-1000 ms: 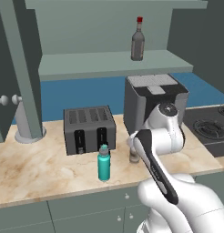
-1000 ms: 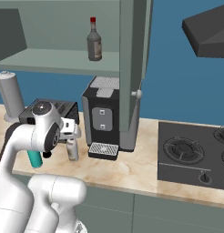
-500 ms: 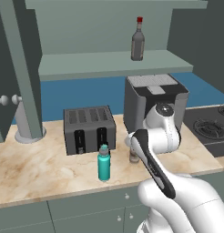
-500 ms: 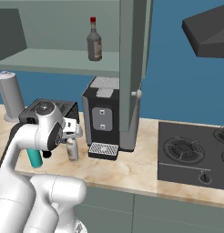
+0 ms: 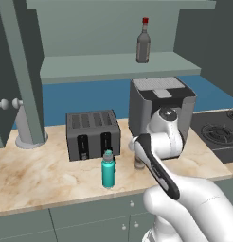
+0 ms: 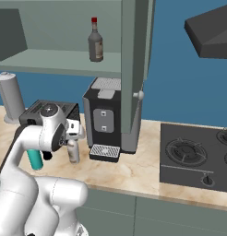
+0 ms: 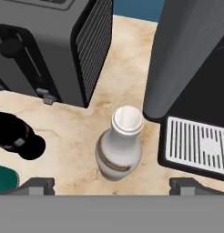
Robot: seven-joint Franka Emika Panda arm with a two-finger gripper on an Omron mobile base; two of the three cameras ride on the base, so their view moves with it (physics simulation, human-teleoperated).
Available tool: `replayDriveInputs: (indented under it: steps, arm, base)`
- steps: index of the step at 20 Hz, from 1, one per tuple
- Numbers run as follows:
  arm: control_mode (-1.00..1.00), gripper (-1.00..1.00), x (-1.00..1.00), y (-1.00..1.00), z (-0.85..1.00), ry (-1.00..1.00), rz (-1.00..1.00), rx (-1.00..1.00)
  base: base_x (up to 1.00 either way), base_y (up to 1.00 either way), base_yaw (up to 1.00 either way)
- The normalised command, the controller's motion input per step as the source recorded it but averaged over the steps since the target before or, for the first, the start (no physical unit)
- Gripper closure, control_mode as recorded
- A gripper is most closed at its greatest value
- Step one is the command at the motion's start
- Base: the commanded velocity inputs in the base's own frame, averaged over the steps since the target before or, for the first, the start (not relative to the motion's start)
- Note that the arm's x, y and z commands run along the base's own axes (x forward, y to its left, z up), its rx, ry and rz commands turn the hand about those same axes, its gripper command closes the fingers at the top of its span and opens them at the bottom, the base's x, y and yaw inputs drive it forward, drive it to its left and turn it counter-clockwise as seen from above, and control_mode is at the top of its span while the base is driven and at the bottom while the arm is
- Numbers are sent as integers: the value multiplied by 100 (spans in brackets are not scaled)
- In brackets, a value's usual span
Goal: Sort all alcoholic drinks to one cabinet, and non-alcoholic drinks to the other.
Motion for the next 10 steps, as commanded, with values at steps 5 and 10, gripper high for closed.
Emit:
replayDriveInputs:
  steps: [5,10]
  arm:
    - [-100,-100,14,0,-8,0,0,0]
    - [-100,-100,14,0,-10,0,0,0]
  base:
    - [0,0,0]
    - [0,0,0]
